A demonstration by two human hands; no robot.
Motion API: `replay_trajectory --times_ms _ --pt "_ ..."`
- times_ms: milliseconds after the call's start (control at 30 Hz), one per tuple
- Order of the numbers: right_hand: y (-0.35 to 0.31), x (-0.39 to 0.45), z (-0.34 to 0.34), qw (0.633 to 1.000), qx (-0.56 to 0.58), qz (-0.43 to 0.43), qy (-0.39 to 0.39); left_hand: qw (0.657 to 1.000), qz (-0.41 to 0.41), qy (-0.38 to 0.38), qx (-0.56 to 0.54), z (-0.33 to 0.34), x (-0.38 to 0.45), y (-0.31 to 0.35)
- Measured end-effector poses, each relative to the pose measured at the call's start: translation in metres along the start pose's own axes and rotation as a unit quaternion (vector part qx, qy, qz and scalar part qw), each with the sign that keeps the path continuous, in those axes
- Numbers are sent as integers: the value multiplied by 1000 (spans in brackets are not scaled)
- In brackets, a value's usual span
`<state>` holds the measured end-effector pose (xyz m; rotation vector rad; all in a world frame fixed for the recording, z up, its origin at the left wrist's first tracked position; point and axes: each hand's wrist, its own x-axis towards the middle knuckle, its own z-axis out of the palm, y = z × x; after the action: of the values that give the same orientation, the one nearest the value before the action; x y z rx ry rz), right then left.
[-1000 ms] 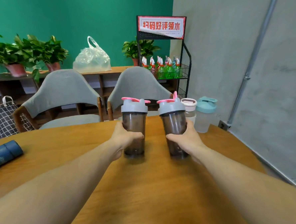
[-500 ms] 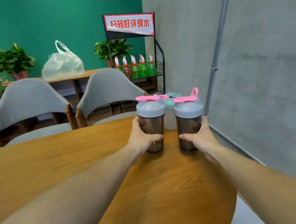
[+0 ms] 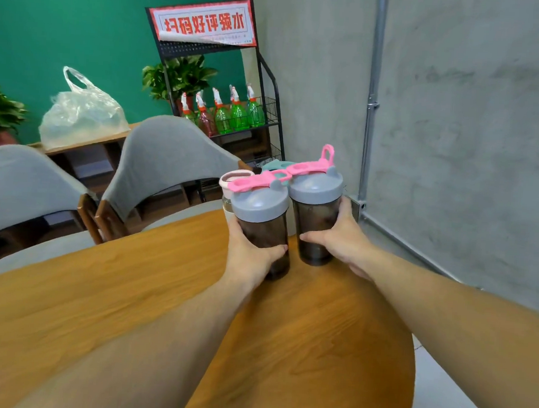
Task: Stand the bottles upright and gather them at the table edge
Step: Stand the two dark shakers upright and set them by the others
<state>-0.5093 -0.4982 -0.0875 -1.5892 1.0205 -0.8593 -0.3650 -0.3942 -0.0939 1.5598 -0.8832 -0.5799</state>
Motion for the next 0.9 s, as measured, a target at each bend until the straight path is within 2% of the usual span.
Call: replay_trajectory --times_ms 233,533,800,900 --pt "5 2 4 1000 -5 -16 -15 1000 -8 11 3 -4 5 -5" --pt "5 -5 5 999 -31 10 -28 997 -60 -2 45 -18 3 -6" --pt "-6 -48 1 988 -114 104 29 984 -141 -8 108 -45 -31 15" --pt "-18 -74 10 981 -141 133 -20 981 -162 1 110 -69 -50 23"
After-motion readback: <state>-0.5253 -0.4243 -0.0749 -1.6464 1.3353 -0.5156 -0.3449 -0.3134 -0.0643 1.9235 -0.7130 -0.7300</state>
